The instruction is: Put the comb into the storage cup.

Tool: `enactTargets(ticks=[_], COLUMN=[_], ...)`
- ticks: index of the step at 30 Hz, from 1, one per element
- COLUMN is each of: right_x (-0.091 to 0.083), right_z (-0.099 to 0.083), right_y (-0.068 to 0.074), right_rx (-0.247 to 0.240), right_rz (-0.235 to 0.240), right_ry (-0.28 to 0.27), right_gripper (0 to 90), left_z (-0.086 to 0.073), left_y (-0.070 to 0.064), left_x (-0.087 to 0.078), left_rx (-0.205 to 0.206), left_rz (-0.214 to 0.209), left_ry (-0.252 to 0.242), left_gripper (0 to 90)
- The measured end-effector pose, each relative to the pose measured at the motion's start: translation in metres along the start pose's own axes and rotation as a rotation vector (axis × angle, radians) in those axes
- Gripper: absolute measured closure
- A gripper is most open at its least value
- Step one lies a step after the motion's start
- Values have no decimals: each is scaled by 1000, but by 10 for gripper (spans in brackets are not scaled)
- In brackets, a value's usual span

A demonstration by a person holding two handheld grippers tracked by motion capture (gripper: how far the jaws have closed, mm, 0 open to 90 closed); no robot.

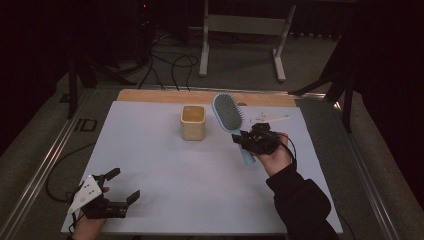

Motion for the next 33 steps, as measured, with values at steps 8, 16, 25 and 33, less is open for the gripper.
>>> enactTargets(ticks=[8, 16, 25, 33], right_x=[9, 20, 35, 43], right_z=[15, 32, 43, 55], right_y=[-2, -2, -2, -2], right_rx=[2, -2, -1, -8], right_rz=[-6, -13, -3, 2], right_ry=[-39, -93, -122, -157], right_gripper=[707, 707, 707, 707], left_z=[0, 0, 0, 0], left_y=[0, 0, 0, 0], left_x=[0, 0, -1, -1], left_rx=[0, 2, -1, -3], left_rz=[0, -3, -3, -2], left_ry=[1, 1, -5, -5], left_gripper=[0, 0, 0, 0])
Point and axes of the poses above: each handheld gripper's, and its own axes: x roughly forward along the jaws, z roughly out of its top, y roughly to its left, the point moved 4 cm from there along x, roughly forward along the jaws, and after that the axes turned 12 degrees about -x, right-handed, at the moved point
